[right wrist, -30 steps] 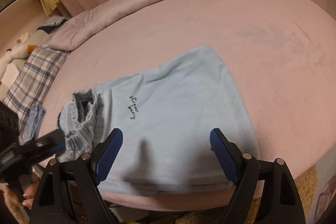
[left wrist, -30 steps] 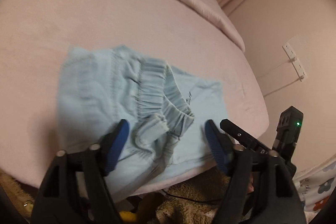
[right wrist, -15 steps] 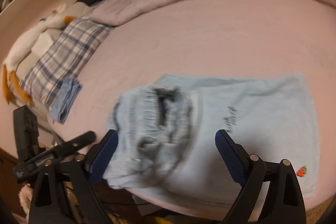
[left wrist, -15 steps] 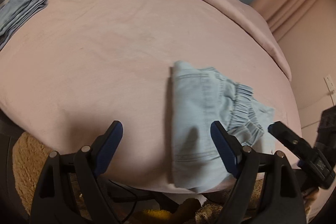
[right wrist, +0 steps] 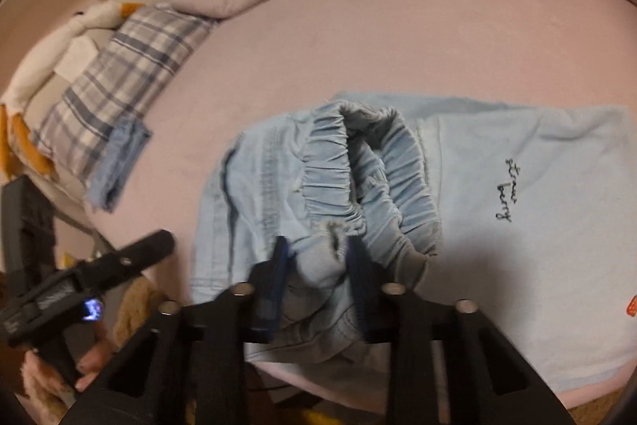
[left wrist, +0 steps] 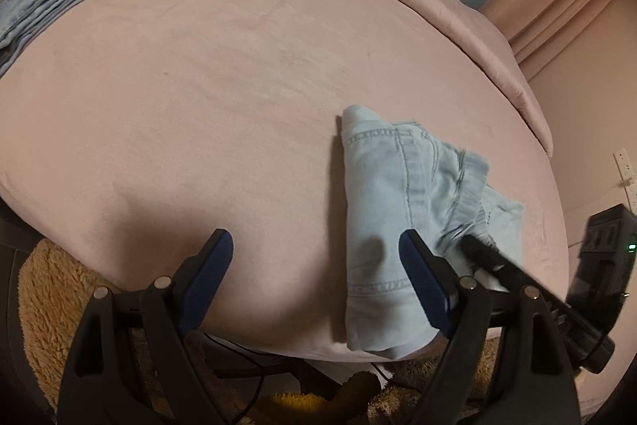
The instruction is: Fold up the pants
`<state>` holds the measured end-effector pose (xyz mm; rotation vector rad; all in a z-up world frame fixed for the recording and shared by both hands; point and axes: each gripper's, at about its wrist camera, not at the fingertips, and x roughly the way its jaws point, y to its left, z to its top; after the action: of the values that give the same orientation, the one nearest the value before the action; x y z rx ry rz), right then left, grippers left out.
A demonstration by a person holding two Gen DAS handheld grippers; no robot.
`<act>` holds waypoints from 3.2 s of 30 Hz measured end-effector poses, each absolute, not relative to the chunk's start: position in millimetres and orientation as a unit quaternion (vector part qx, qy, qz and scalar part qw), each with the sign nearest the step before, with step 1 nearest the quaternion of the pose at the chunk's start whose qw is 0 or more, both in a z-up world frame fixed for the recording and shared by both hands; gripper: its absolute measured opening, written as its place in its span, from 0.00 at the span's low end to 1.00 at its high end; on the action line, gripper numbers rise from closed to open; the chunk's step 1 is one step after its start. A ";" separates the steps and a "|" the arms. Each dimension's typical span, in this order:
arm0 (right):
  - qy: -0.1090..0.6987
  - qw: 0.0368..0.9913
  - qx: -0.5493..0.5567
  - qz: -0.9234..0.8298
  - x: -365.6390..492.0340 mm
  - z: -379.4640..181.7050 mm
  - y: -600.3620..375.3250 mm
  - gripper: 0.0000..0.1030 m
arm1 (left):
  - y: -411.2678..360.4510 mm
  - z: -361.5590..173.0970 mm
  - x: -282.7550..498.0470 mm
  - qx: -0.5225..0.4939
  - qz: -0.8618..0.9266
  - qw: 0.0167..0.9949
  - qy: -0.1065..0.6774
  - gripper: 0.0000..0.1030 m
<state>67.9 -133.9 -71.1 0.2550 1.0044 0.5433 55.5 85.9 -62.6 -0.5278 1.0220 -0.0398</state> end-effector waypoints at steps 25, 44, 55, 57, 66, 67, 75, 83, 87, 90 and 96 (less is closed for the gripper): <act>0.459 0.861 0.134 0.174 68.5 -77.7 -174.6 0.47 | 57.7 -93.2 65.8 -0.240 -0.063 0.830 0.500 0.75; 0.396 0.894 0.056 0.200 57.5 -38.3 -137.9 0.30 | 73.9 -53.1 56.5 -0.232 -0.047 0.856 0.458 0.70; 0.424 0.879 0.056 0.212 65.3 -36.9 -138.5 0.32 | 61.8 -81.3 68.2 -0.240 -0.063 0.829 0.501 0.70; 0.426 0.879 0.048 0.210 64.9 -34.7 -136.1 0.32 | 62.3 -81.9 68.2 -0.242 -0.064 0.828 0.501 0.70; 0.428 0.876 0.032 0.221 63.0 -29.4 -125.2 0.33 | 70.0 -89.4 63.8 -0.256 -0.058 0.821 0.507 0.70; 0.429 0.875 0.032 0.222 63.0 -29.8 -124.0 0.33 | 70.2 -89.5 63.6 -0.257 -0.059 0.820 0.507 0.70; 0.457 0.856 0.082 0.226 82.4 -55.7 -129.3 0.30 | 73.4 -86.7 58.9 -0.264 -0.070 0.819 0.505 0.69; 0.380 0.893 0.133 0.203 59.5 -22.9 -175.7 0.24 | 65.2 -65.1 60.9 -0.254 -0.096 0.829 0.489 0.69; 0.341 0.912 0.159 0.163 44.4 -5.2 -218.4 0.24 | 51.1 -58.1 69.0 -0.234 -0.110 0.834 0.488 0.68; 0.325 0.921 0.175 0.126 35.2 -3.8 -251.5 0.24 | 37.2 -53.2 77.0 -0.217 -0.123 0.835 0.490 0.67; 0.361 0.912 0.193 0.035 30.7 -45.3 -299.4 0.24 | 11.3 -50.0 100.4 -0.186 -0.147 0.838 0.492 0.62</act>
<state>30.7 -299.4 -45.3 0.3981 0.7430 0.0715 100.4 11.3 -50.0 -0.3925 1.0407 -0.3107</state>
